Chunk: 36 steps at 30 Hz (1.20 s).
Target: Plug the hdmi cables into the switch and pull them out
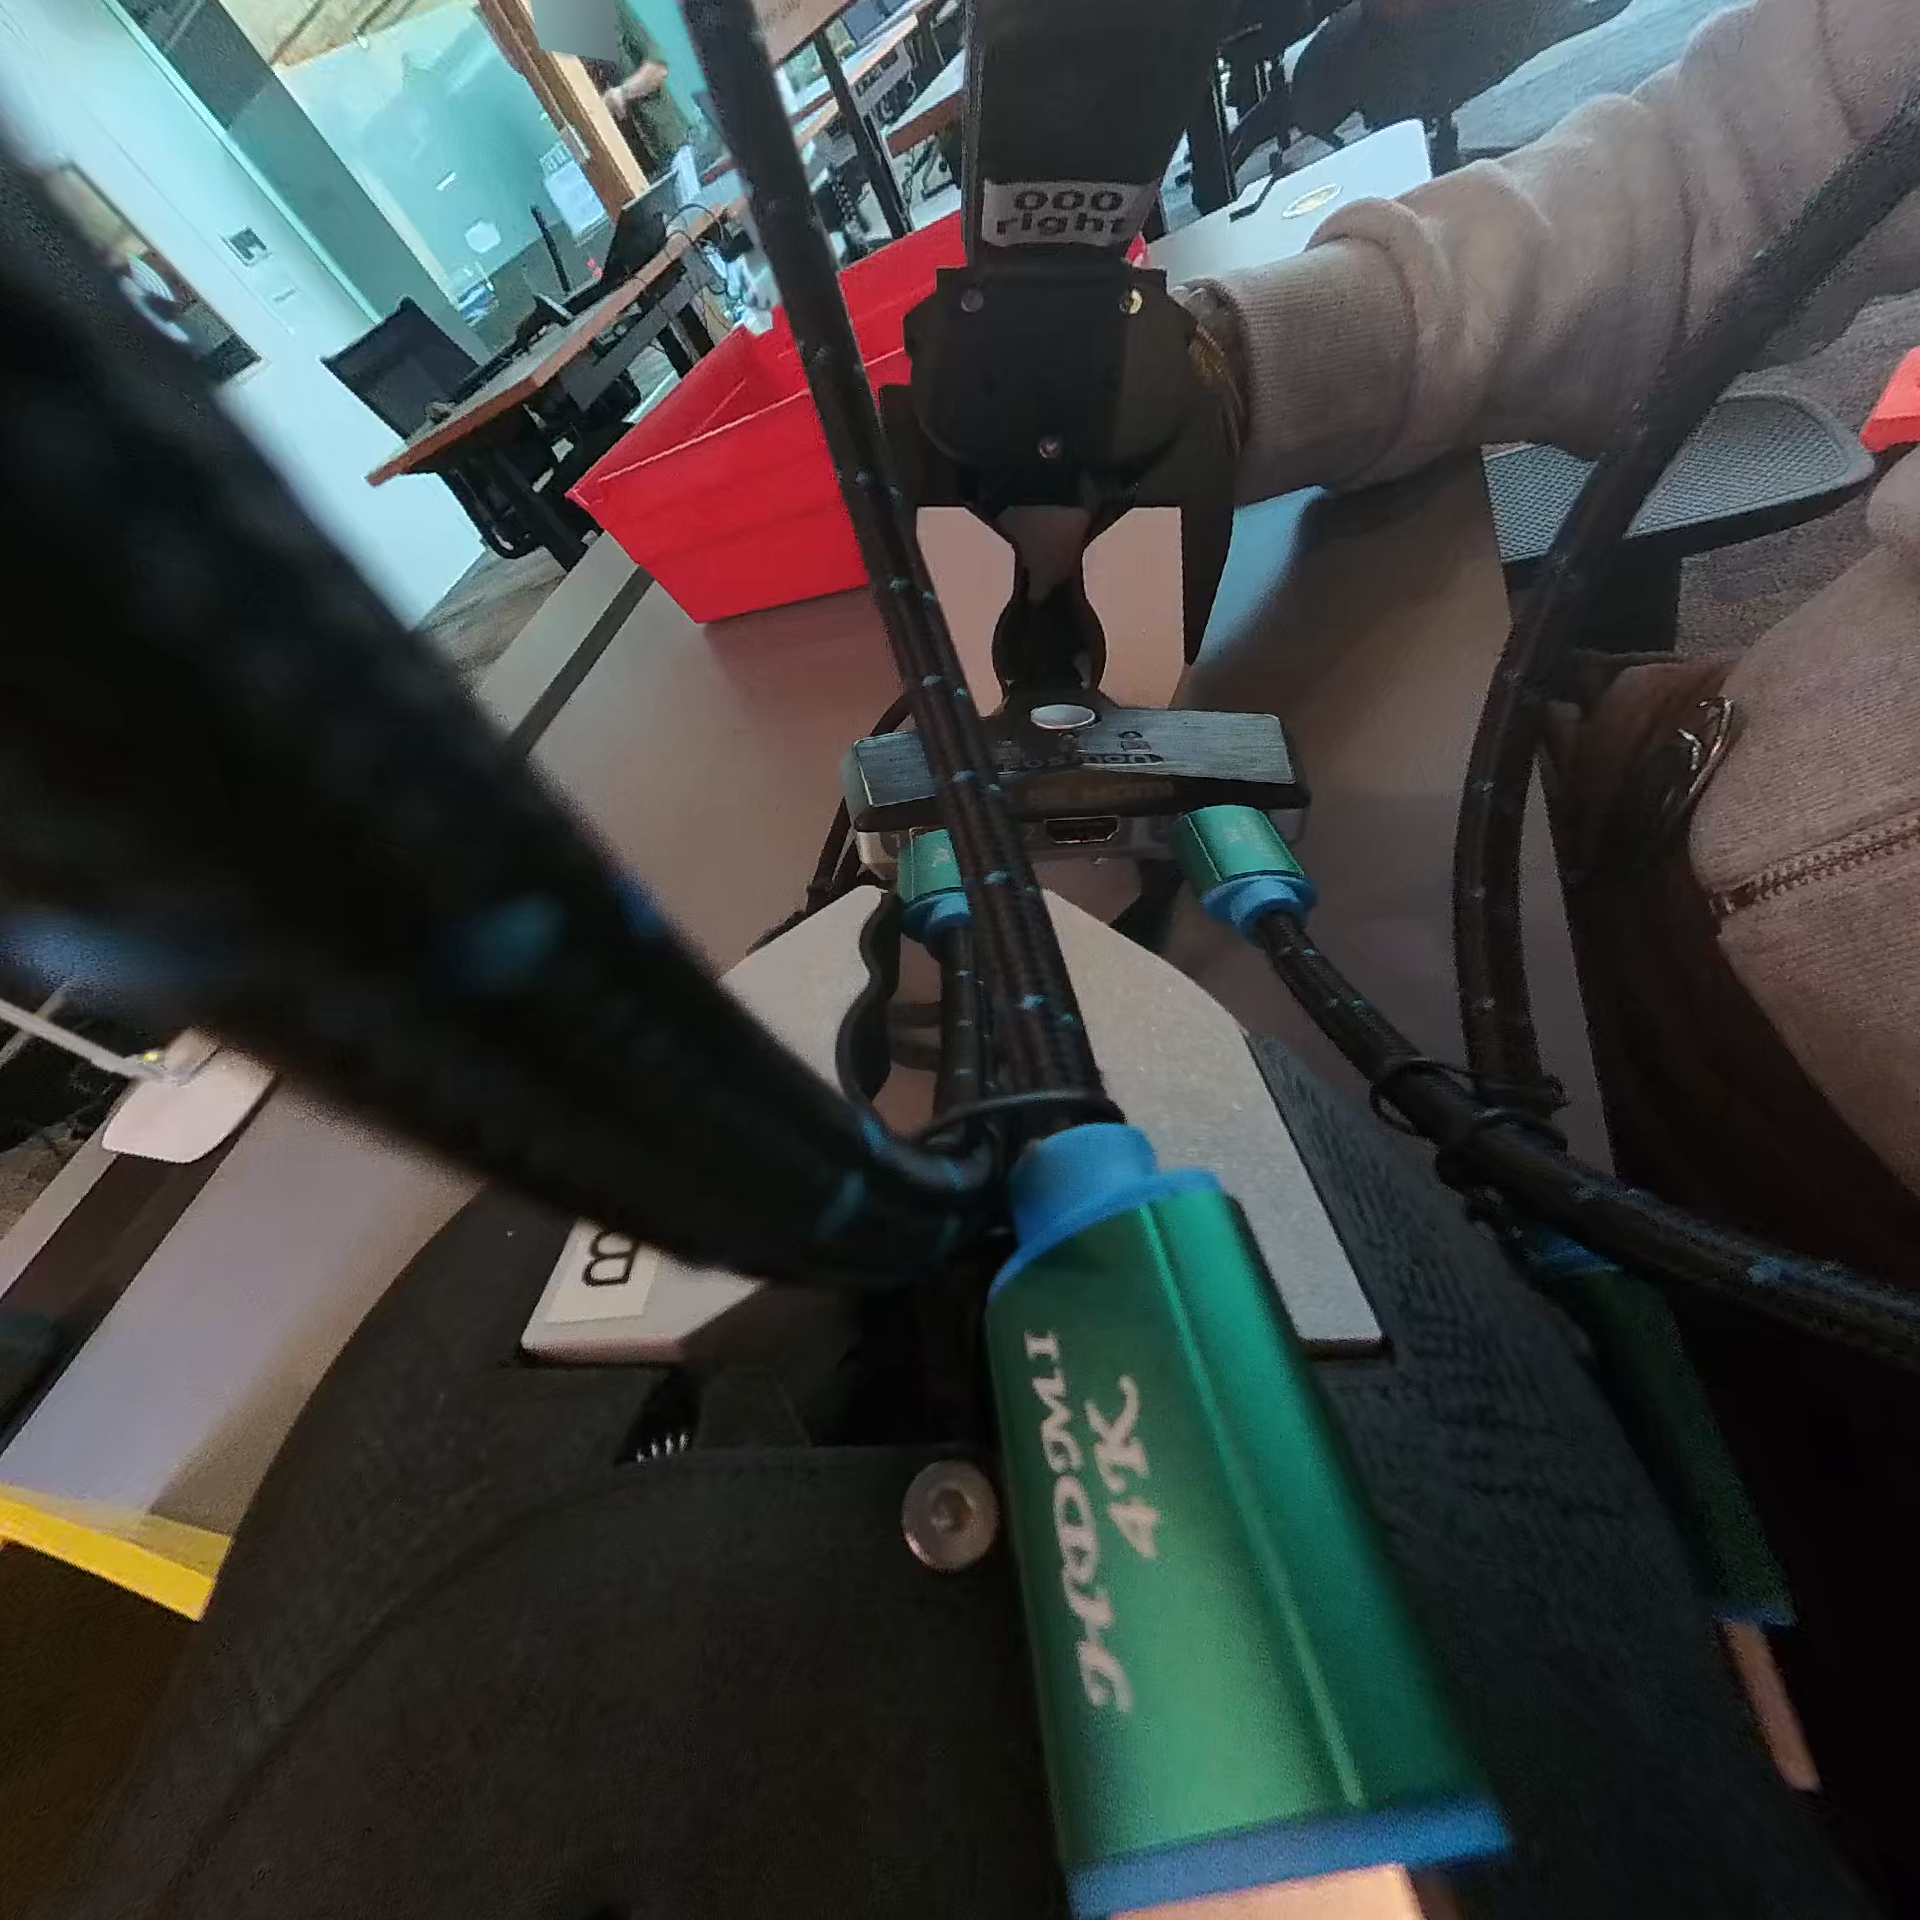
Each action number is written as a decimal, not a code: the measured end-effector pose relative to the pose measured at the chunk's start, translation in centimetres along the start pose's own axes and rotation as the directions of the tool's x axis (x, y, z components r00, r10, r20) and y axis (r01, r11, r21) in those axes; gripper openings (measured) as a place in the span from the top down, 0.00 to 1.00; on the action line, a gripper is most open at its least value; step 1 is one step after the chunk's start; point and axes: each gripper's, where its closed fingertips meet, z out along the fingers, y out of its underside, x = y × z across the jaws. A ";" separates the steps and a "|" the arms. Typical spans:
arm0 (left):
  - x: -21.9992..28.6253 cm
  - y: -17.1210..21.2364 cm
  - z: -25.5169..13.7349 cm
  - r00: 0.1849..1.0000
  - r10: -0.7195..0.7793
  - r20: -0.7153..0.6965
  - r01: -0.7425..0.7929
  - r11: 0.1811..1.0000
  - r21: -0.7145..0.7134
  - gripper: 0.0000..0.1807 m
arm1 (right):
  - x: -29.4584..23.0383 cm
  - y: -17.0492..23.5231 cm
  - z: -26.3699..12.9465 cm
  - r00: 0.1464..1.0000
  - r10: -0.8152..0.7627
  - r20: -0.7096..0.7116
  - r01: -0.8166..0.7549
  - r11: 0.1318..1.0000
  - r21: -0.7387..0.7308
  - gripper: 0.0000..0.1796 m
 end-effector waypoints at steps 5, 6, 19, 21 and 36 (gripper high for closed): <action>0.1 -0.6 -0.2 0.998 -0.054 -0.030 0.056 0.996 0.068 0.89 | -0.2 -0.8 0.0 1.000 0.016 0.018 -0.017 0.998 0.057 0.86; 0.1 -0.4 -0.2 0.997 -0.063 -0.034 0.065 0.996 0.061 0.89 | -0.3 -0.8 0.1 1.000 0.019 0.020 -0.020 0.998 0.054 0.86; -3.0 -1.3 -0.3 0.980 -0.178 0.091 0.148 0.951 0.273 0.81 | 2.5 -2.8 -0.7 0.994 0.076 -0.083 -0.063 0.988 0.144 0.86; -4.7 -1.1 -0.9 0.956 -0.228 0.185 0.167 0.941 0.295 0.73 | 4.4 -4.0 -2.1 0.980 0.133 -0.146 -0.098 0.970 0.224 0.86; -6.1 0.1 -2.0 0.934 -0.165 0.316 0.075 0.957 0.279 0.72 | 23.3 -11.4 -24.1 0.654 0.275 -0.704 -0.040 0.943 0.331 0.86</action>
